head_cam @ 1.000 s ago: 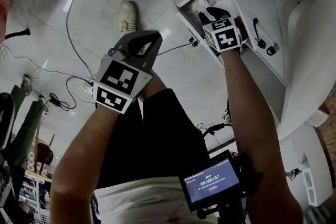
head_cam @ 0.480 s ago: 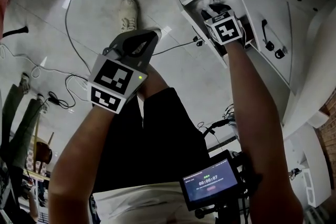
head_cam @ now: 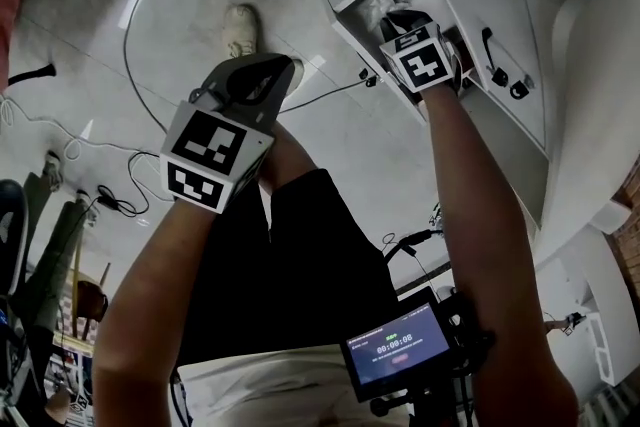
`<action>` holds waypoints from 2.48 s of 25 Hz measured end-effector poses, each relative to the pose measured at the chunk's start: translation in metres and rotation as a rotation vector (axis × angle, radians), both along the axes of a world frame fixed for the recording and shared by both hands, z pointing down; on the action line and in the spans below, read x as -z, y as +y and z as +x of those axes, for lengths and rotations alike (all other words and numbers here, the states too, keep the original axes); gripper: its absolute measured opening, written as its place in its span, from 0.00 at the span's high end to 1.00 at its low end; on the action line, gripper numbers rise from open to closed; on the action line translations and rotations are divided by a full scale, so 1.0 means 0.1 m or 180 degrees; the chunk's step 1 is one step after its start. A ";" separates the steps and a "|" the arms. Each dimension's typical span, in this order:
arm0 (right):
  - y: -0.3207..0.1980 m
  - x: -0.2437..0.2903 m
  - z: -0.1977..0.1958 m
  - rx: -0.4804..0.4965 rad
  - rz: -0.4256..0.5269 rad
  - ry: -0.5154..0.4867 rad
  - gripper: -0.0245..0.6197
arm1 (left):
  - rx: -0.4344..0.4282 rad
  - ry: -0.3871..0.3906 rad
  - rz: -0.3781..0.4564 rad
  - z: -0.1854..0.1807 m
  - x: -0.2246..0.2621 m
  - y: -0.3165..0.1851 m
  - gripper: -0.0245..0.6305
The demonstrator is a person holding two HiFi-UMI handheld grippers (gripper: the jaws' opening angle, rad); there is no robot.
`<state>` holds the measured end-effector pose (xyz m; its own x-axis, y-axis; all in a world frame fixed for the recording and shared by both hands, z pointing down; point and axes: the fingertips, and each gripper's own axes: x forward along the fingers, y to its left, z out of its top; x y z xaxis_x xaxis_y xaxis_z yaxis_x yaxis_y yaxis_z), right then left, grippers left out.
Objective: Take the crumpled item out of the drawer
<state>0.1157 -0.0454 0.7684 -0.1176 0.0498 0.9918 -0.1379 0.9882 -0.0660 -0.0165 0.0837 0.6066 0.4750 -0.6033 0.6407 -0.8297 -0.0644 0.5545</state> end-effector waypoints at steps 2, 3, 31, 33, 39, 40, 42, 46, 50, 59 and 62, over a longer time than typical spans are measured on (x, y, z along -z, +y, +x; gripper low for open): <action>0.00 0.09 -0.04 -0.0048 0.0013 -0.0085 0.91 | -0.0022 -0.0011 0.0024 0.01 0.05 -0.03 0.96; 0.00 0.15 -0.07 -0.0086 0.0030 -0.0138 0.91 | -0.0036 -0.0015 0.0036 0.01 0.08 -0.04 0.96; 0.38 1.92 -0.09 -0.0880 0.0356 -0.1291 0.91 | -0.0490 -0.0329 0.0268 0.22 1.08 -0.15 0.96; 0.45 2.05 -0.07 -0.0836 0.0372 -0.1353 0.91 | -0.0555 -0.0354 0.0310 0.29 1.19 -0.15 0.96; 0.64 2.45 0.04 -0.0905 0.0412 -0.1492 0.91 | -0.0772 -0.0388 0.0371 0.50 1.46 -0.04 0.96; 0.67 2.52 0.06 -0.0912 0.0418 -0.1531 0.91 | -0.0792 -0.0395 0.0377 0.53 1.51 -0.03 0.96; 0.72 2.65 0.10 -0.0943 0.0438 -0.1603 0.91 | -0.0820 -0.0415 0.0402 0.57 1.61 -0.03 0.96; 0.77 2.91 0.19 -0.1060 0.0521 -0.1699 0.91 | -0.0885 -0.0454 0.0483 0.61 1.82 -0.04 0.96; 0.80 3.16 0.28 -0.1186 0.0590 -0.1752 0.91 | -0.0998 -0.0466 0.0540 0.65 2.03 -0.01 0.96; 0.83 3.75 0.38 -0.1296 0.0744 -0.1908 0.91 | -0.1178 -0.0484 0.0665 0.69 2.47 -0.03 0.96; 0.89 3.94 0.37 -0.1312 0.0794 -0.1986 0.91 | -0.1228 -0.0489 0.0732 0.70 2.63 -0.03 0.96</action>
<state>0.1528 0.0435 0.3746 -0.6168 -0.3341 0.7127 -0.5068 0.8613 -0.0348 0.0535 0.0810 0.3440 0.6026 -0.5358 0.5914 -0.7923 -0.4909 0.3624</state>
